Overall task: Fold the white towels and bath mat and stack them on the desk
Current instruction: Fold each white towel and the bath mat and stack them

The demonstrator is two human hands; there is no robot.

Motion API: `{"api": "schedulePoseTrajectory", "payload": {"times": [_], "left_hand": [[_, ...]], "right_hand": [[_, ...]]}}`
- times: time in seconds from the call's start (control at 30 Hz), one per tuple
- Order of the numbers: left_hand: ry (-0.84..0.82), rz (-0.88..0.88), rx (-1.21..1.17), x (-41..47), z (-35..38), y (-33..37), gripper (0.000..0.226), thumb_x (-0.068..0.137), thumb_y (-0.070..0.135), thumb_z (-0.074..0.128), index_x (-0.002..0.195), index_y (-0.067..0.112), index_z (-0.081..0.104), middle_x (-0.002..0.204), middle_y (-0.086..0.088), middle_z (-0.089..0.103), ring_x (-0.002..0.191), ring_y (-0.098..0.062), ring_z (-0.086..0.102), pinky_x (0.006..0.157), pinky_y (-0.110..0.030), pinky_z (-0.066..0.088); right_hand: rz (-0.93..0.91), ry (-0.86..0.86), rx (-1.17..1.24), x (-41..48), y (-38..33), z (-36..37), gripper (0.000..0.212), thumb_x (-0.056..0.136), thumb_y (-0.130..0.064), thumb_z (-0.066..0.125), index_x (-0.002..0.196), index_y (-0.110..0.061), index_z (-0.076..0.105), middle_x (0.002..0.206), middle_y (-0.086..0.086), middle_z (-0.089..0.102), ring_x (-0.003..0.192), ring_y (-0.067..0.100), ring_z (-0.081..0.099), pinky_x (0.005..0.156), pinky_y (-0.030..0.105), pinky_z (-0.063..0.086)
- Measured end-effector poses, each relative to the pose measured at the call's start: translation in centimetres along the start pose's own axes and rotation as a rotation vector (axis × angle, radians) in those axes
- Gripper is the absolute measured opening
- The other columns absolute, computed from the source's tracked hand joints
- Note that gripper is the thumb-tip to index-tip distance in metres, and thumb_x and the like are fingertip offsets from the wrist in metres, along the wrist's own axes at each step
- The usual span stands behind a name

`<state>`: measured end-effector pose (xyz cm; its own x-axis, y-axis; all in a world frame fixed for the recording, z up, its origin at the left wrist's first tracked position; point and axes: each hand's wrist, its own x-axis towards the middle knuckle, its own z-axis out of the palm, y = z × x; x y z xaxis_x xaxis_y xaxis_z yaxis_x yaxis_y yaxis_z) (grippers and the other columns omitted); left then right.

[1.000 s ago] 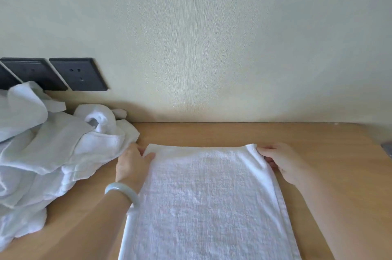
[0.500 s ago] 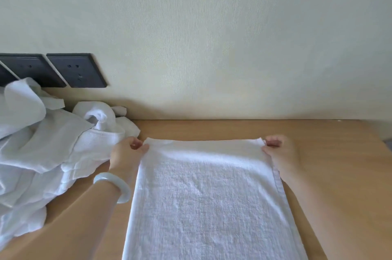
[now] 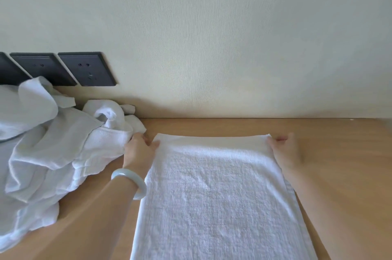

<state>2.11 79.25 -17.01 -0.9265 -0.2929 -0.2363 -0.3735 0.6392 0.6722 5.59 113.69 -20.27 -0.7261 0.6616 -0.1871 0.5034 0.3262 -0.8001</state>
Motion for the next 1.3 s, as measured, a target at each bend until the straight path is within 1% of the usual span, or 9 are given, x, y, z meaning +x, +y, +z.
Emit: {"api": "schedulePoseTrajectory", "payload": {"times": [0.1, 0.2, 0.4, 0.47, 0.57, 0.83, 1.03, 1.17, 1.3], "left_hand": [[-0.039, 0.014, 0.192, -2.6, -0.3, -0.9, 0.056, 0.093, 0.039, 0.059, 0.130, -0.002, 0.044, 0.121, -0.015, 0.054, 0.116, -0.033, 0.052, 0.093, -0.041, 0.043], [-0.035, 0.020, 0.308, -5.1, -0.1, -2.8, 0.043, 0.093, 0.043, 0.057, 0.104, 0.002, 0.054, 0.089, -0.009, 0.057, 0.087, -0.029, 0.055, 0.075, -0.038, 0.043], [0.010, 0.028, 0.158, -6.6, -0.1, -3.3, 0.038, 0.090, 0.021, 0.064, 0.063, 0.011, 0.041, 0.062, -0.002, 0.046, 0.061, -0.021, 0.042, 0.054, -0.032, 0.029], [-0.019, 0.003, 0.088, -6.1, -0.6, -3.7, 0.037, 0.090, 0.017, 0.065, 0.061, 0.009, 0.043, 0.060, -0.003, 0.046, 0.058, -0.021, 0.042, 0.052, -0.032, 0.032], [-0.123, -0.127, -0.146, -4.5, -2.2, -4.5, 0.031, 0.088, 0.015, 0.069, 0.063, 0.004, 0.056, 0.060, -0.006, 0.057, 0.060, -0.024, 0.052, 0.065, -0.045, 0.052], [-0.077, -0.010, 0.350, -7.7, -2.6, -4.9, 0.055, 0.096, 0.051, 0.045, 0.098, -0.002, 0.059, 0.085, -0.018, 0.063, 0.085, -0.036, 0.063, 0.067, -0.036, 0.044], [-0.035, -0.058, 0.285, -9.2, -2.4, -6.9, 0.040, 0.098, 0.032, 0.051, 0.064, 0.012, 0.047, 0.065, -0.005, 0.051, 0.064, -0.027, 0.048, 0.058, -0.034, 0.034], [0.026, 0.015, 0.279, -8.8, -2.6, -7.0, 0.022, 0.094, 0.026, 0.060, 0.091, 0.005, 0.055, 0.092, -0.013, 0.057, 0.081, -0.028, 0.050, 0.072, -0.037, 0.042], [-0.013, 0.514, 0.602, -13.3, -0.6, -8.2, 0.061, 0.098, 0.045, 0.043, 0.150, 0.017, 0.027, 0.155, -0.008, 0.027, 0.141, -0.026, 0.030, 0.117, -0.039, 0.025]], "right_hand": [[-0.003, -0.061, -0.159, -0.8, 0.4, -1.6, 0.020, 0.095, -0.021, 0.053, 0.099, -0.002, 0.053, 0.091, 0.009, 0.058, 0.084, 0.029, 0.055, 0.071, 0.037, 0.044], [0.099, -0.211, -0.153, -2.0, 0.7, -3.1, 0.024, 0.097, -0.014, 0.050, 0.074, -0.008, 0.046, 0.068, 0.005, 0.045, 0.062, 0.022, 0.042, 0.058, 0.034, 0.034], [0.228, -0.362, -0.064, -2.8, -0.5, -5.0, 0.038, 0.090, -0.016, 0.065, 0.118, 0.009, 0.056, 0.102, 0.020, 0.062, 0.098, 0.034, 0.058, 0.095, 0.046, 0.046], [0.188, -0.302, -0.083, -3.1, 0.0, -4.8, 0.014, 0.088, -0.012, 0.068, 0.094, 0.000, 0.065, 0.088, 0.013, 0.059, 0.086, 0.028, 0.055, 0.078, 0.036, 0.044], [0.122, -0.153, 0.012, -3.7, 0.7, -4.0, 0.024, 0.085, -0.007, 0.070, 0.064, -0.006, 0.058, 0.064, 0.009, 0.050, 0.067, 0.024, 0.047, 0.058, 0.029, 0.033], [0.134, -0.327, -0.079, -6.0, 1.7, -4.9, 0.024, 0.091, -0.031, 0.061, 0.082, -0.011, 0.053, 0.078, 0.014, 0.051, 0.066, 0.021, 0.050, 0.068, 0.032, 0.037], [0.001, -0.266, -0.201, -8.9, 2.6, -4.8, 0.048, 0.088, -0.017, 0.067, 0.052, -0.015, 0.036, 0.046, -0.005, 0.028, 0.045, 0.014, 0.028, 0.049, 0.027, 0.021], [-0.145, -0.071, -0.381, -11.0, 2.0, -4.2, 0.017, 0.086, -0.017, 0.067, 0.085, -0.002, 0.061, 0.080, 0.014, 0.061, 0.078, 0.035, 0.055, 0.068, 0.038, 0.044], [-0.523, 0.004, -0.608, -17.6, 3.6, -1.4, 0.054, 0.095, -0.026, 0.054, 0.141, -0.001, 0.040, 0.147, 0.019, 0.038, 0.134, 0.039, 0.035, 0.107, 0.048, 0.033]]}}
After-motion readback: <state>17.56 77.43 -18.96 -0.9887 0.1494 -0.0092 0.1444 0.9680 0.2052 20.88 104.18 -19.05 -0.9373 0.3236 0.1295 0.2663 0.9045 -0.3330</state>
